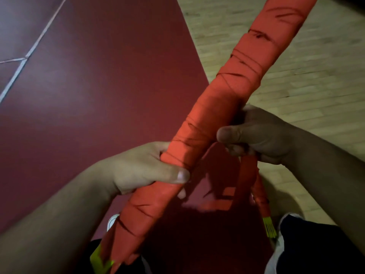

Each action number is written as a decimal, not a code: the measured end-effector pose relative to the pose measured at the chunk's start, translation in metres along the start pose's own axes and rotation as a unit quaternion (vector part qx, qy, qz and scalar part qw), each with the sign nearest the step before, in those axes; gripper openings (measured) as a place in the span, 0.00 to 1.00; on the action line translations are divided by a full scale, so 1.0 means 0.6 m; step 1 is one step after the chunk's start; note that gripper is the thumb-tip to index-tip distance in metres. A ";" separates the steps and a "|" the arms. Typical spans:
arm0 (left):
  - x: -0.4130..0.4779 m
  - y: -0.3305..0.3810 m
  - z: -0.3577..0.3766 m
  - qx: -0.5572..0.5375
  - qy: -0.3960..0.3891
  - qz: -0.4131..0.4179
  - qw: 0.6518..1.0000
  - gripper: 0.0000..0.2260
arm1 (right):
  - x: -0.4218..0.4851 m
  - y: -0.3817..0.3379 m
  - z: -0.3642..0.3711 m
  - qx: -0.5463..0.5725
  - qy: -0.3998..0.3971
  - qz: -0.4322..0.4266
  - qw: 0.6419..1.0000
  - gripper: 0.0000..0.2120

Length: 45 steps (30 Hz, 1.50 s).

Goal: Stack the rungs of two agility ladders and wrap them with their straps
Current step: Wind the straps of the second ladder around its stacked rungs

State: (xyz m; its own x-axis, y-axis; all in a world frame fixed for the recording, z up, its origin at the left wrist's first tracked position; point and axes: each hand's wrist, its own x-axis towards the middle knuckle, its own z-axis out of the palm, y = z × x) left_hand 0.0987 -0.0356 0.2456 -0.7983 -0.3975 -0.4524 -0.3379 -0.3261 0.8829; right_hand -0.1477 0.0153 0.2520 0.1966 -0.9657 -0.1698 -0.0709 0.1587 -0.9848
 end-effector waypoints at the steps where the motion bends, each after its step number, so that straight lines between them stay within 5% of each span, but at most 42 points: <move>1: -0.002 -0.002 -0.001 -0.011 -0.025 -0.007 1.000 0.30 | -0.002 0.000 0.000 -0.010 -0.017 0.007 1.000 0.33; 4: -0.003 -0.008 -0.001 -0.072 -0.091 -0.010 0.993 0.37 | -0.006 -0.002 0.000 0.001 -0.047 0.020 0.999 0.16; 7: 0.000 -0.007 0.008 -0.105 -0.070 0.004 0.992 0.37 | -0.006 -0.002 0.011 0.053 -0.002 0.005 0.999 0.12; 10: 0.009 0.001 0.017 0.041 0.096 0.051 0.993 0.29 | 0.002 -0.003 0.028 0.118 0.075 -0.006 0.990 0.16; 13: 0.024 -0.007 0.037 0.320 0.282 0.084 0.901 0.31 | 0.012 -0.001 0.038 0.119 0.157 -0.027 0.980 0.12; 15: 0.031 -0.009 0.046 0.355 0.356 0.109 0.858 0.27 | 0.015 -0.003 0.037 0.100 0.176 -0.041 0.979 0.11; 16: 0.031 -0.006 0.044 0.339 0.356 0.112 0.863 0.24 | 0.015 -0.006 0.034 0.089 0.173 -0.046 0.980 0.12; 19: 0.024 0.008 0.026 0.191 0.234 0.099 0.948 0.19 | 0.009 -0.015 0.016 0.041 0.126 -0.046 0.990 0.21; 21: 0.015 0.006 0.019 0.083 0.137 0.063 0.985 0.25 | 0.003 -0.014 0.007 0.021 0.078 -0.036 0.996 0.16; 24: 0.002 0.000 0.016 -0.042 0.006 0.018 0.999 0.29 | -0.004 -0.005 0.001 0.088 0.016 -0.014 0.996 0.26; 27: -0.005 0.002 0.015 -0.137 -0.053 0.013 0.989 0.33 | -0.002 -0.003 0.012 0.126 0.063 -0.009 0.990 0.31; 29: 0.003 0.003 0.020 -0.109 0.009 0.039 0.993 0.22 | 0.003 -0.004 0.025 0.133 0.120 -0.011 0.984 0.24; 31: 0.017 -0.001 0.032 0.080 0.148 0.048 0.985 0.19 | 0.009 -0.004 0.034 0.113 0.170 -0.013 0.979 0.23; 33: 0.031 -0.010 0.043 0.269 0.287 0.040 0.919 0.26 | 0.012 -0.006 0.040 0.077 0.200 -0.014 0.977 0.29; 36: 0.039 -0.017 0.045 0.297 0.358 0.076 0.882 0.22 | 0.011 -0.014 0.041 0.051 0.189 -0.027 0.980 0.33; 42: 0.026 -0.005 0.035 0.003 0.154 0.112 0.982 0.21 | 0.006 -0.022 0.014 0.099 0.076 -0.033 0.992 0.19; 45: 0.007 -0.002 0.027 -0.187 -0.050 0.051 0.980 0.31 | 0.000 -0.015 0.012 0.115 0.038 -0.027 0.992 0.15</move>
State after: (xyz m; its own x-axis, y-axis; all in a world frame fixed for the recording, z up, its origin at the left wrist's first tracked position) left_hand 0.0875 -0.0231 0.2446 -0.8697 -0.3639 -0.3334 -0.0626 -0.5887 0.8059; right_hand -0.1399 0.0156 0.2606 0.1185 -0.9856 -0.1210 0.1644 0.1397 -0.9765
